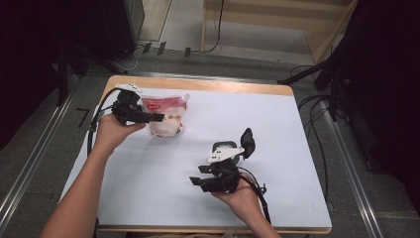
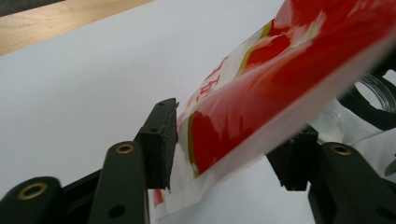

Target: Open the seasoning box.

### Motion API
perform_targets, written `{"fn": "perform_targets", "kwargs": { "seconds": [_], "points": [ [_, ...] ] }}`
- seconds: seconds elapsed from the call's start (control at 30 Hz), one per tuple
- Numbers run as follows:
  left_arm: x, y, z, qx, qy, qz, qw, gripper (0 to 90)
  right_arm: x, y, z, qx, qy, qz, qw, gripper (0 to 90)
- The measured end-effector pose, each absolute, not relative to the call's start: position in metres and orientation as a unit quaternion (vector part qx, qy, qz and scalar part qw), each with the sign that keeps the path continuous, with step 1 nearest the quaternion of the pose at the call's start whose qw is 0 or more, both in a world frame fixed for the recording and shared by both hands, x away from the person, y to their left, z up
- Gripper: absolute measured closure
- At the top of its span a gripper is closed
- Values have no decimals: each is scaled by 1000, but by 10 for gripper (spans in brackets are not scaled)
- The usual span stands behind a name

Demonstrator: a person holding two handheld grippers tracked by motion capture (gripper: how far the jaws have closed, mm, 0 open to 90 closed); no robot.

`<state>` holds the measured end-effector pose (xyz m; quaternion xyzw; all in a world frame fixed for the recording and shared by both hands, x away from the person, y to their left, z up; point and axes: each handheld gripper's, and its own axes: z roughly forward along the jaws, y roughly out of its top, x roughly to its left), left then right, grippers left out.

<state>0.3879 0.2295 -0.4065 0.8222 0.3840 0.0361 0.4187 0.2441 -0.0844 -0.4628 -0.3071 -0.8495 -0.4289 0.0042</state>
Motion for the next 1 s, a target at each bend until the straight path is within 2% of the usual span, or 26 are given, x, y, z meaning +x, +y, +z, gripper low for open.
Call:
{"fn": "perform_targets", "kwargs": {
  "seconds": [0.17,0.4,0.53,0.7,1.0],
  "points": [
    [388,228,-406,828,385,38,406,646,244,-83,-464,-304,-851,-428,4,506],
    [387,230,-409,820,397,15,412,773,242,-81,-465,-303,-852,-426,5,504],
    [384,227,-408,831,381,31,405,857,242,-80,-466,-304,-850,-430,6,504],
    [384,225,-408,822,397,24,406,899,241,-78,-467,-298,-853,-429,0,504],
    [376,221,-388,822,402,6,403,900,240,-78,-466,-295,-852,-431,-4,494]
  ]
}}
